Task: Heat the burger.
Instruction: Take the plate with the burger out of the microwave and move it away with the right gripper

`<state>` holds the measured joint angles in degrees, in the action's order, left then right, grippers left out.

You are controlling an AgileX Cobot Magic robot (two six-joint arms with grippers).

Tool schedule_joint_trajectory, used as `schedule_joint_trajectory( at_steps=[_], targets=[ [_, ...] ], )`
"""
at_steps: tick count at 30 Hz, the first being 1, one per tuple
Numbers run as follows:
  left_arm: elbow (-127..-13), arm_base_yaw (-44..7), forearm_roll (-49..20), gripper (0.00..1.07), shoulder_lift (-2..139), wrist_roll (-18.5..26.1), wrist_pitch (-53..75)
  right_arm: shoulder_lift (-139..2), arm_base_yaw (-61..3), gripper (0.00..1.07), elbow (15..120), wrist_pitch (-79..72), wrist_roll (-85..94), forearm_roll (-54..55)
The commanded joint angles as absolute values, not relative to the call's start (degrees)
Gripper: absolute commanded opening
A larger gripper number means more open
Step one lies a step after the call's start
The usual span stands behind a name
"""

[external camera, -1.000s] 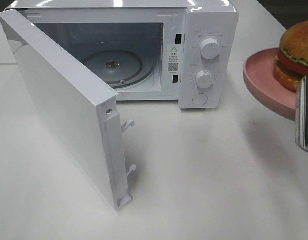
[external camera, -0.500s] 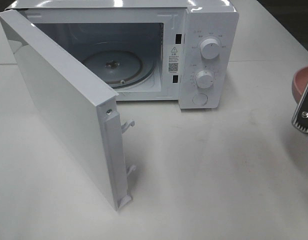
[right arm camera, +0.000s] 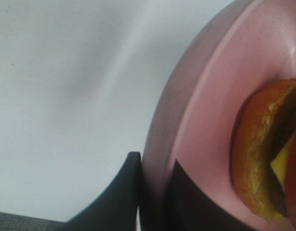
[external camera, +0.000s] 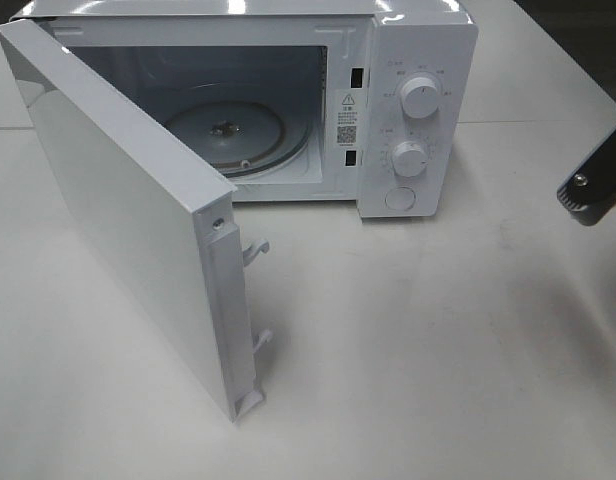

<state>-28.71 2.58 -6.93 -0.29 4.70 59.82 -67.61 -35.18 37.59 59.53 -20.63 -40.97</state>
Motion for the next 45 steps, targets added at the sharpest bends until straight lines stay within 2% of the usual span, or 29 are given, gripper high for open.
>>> schedule_joint_trajectory(
  at_steps=[1, 10, 28, 35, 45],
  targets=[
    [-28.5, 2.6, -7.3, 1.0, -1.6, 4.4, 59.3, -70.0, -35.2, 0.01, 39.6, 61.1, -24.7, -45.0],
    [-28.5, 2.6, -7.3, 1.0, -1.6, 4.4, 59.3, -77.9, -35.2, 0.02, 41.1, 61.7, -35.3, -45.0],
    [-28.5, 2.6, -7.3, 1.0, -1.6, 4.4, 59.3, -91.6, -35.2, 0.04, 41.1, 55.5, -45.4, -45.0],
    [-28.5, 2.6, -7.3, 1.0, -1.6, 4.4, 59.3, -94.4, -35.2, 0.04, 36.8, 50.5, -52.1, -48.2],
    [-28.5, 2.6, -7.3, 1.0, -1.6, 4.4, 59.3, -98.8, -35.2, 0.05, 36.2, 48.4, -56.5, -49.7]
  ],
)
